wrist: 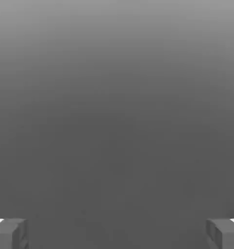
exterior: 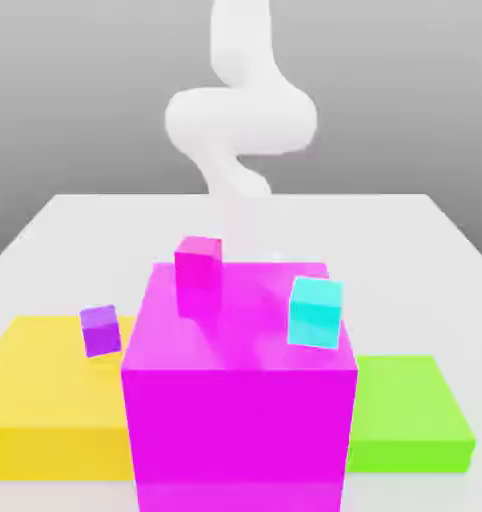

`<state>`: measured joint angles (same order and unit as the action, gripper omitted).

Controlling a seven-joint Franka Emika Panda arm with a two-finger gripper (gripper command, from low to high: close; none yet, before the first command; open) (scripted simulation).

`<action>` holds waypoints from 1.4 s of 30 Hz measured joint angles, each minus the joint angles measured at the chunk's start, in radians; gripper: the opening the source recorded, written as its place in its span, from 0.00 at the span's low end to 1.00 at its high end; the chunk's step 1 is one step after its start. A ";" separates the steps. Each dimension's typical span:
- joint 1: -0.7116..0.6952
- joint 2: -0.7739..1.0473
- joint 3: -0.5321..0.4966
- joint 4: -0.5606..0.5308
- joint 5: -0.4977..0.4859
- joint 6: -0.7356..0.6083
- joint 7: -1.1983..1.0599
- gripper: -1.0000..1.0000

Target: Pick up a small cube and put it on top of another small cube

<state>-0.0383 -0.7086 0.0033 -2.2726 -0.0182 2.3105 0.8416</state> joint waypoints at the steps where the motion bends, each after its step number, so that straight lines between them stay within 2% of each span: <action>1: -0.016 0.039 0.001 0.012 -0.008 0.005 0.018 0.50; 11: -0.141 0.406 -0.022 0.122 -0.068 0.046 0.175 0.50; 18: -0.213 0.659 -0.070 0.197 -0.069 0.076 0.255 0.50; 25: -0.286 0.912 -0.106 0.272 -0.017 0.109 0.301 0.50; 34: -0.399 1.237 -0.131 0.370 0.106 0.147 0.326 0.50; 38: -0.432 1.381 -0.117 0.408 0.141 0.222 0.322 0.50; 39: -0.436 1.410 -0.113 0.416 0.145 0.242 0.320 0.00; 42: -0.436 1.410 -0.113 0.416 0.147 0.243 0.318 0.00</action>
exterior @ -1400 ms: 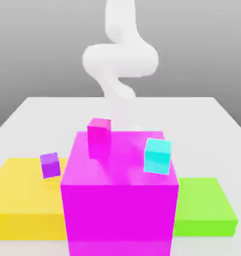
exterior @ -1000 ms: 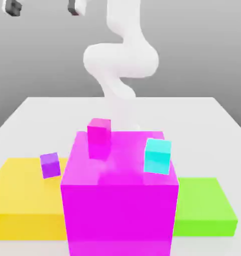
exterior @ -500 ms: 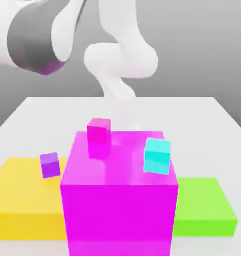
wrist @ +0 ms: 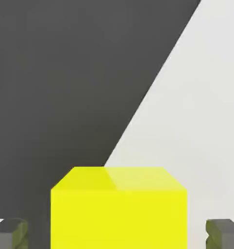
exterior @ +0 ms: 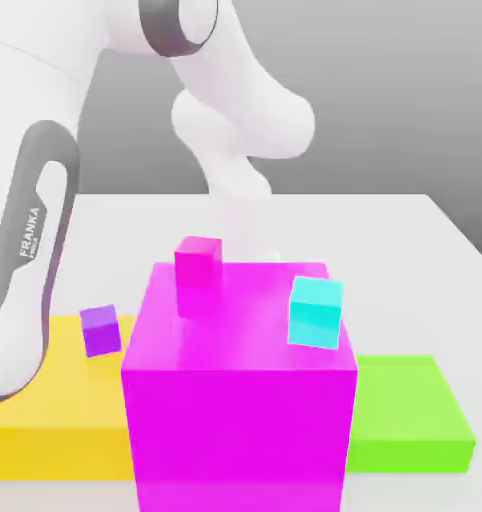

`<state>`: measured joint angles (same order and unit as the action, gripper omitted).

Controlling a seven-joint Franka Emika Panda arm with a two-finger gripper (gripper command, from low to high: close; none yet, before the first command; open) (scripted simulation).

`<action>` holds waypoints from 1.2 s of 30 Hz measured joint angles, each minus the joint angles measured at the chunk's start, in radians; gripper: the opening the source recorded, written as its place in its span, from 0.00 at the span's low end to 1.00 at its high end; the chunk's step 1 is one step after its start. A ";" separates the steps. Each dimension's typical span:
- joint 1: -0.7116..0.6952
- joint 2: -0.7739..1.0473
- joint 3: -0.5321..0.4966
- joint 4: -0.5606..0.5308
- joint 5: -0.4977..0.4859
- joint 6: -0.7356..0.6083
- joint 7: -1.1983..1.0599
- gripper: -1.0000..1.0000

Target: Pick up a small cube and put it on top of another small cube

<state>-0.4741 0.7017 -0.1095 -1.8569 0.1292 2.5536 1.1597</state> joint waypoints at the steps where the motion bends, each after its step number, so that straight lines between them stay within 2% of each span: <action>1: 0.000 0.000 0.000 0.000 0.001 0.000 -0.001 0.00; 4: 0.002 0.004 -0.002 0.001 0.005 0.002 -0.002 0.00; 8: 0.021 -0.117 -0.021 -0.033 -0.013 -0.085 0.011 0.00; 16: 0.128 -0.403 -0.038 -0.197 -0.112 -0.206 0.125 0.00; 24: 0.204 -0.693 -0.005 -0.365 -0.186 -0.328 0.235 0.00; 36: 0.262 -1.127 0.075 -0.617 -0.180 -0.507 0.327 0.00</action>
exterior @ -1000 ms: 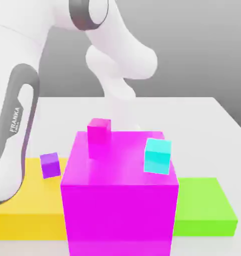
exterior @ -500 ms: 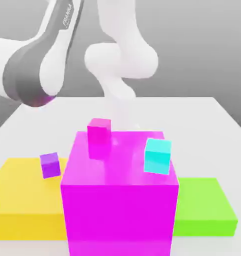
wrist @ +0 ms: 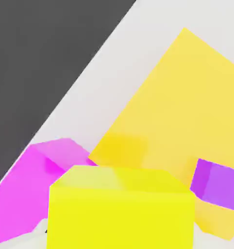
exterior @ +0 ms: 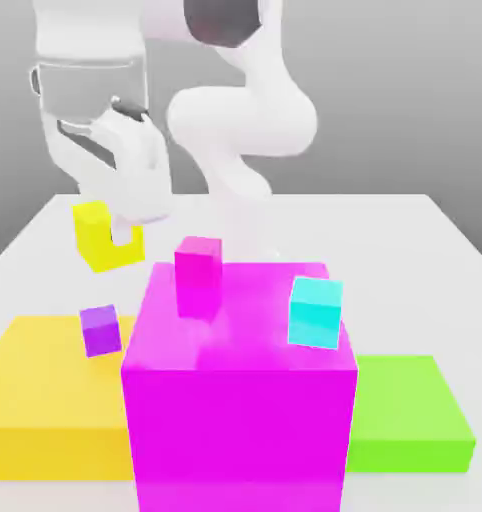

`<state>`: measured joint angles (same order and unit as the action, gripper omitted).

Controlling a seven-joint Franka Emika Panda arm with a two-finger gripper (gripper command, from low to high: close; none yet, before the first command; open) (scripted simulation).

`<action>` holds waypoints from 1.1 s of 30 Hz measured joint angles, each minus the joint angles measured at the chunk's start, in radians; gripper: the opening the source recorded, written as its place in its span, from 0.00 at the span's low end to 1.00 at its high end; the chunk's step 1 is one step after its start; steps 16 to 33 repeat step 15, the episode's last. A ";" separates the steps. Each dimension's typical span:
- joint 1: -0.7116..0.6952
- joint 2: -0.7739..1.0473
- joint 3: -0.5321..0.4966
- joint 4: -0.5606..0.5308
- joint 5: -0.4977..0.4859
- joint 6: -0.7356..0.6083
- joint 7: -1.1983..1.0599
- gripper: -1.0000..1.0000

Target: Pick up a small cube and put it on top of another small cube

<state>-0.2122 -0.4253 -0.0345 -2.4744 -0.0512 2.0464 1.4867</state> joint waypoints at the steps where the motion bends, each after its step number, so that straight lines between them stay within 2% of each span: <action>1: 0.005 -0.036 0.006 -0.021 0.006 -0.015 0.004 0.00; 7: 0.040 -0.255 0.038 -0.148 0.052 -0.103 0.015 0.00; 11: 0.044 -0.250 0.045 -0.257 0.064 0.011 0.015 0.00; 12: 0.043 -0.239 0.047 -0.285 0.065 0.050 0.014 1.00; 33: 0.043 -0.239 0.047 -0.285 0.065 0.050 0.014 1.00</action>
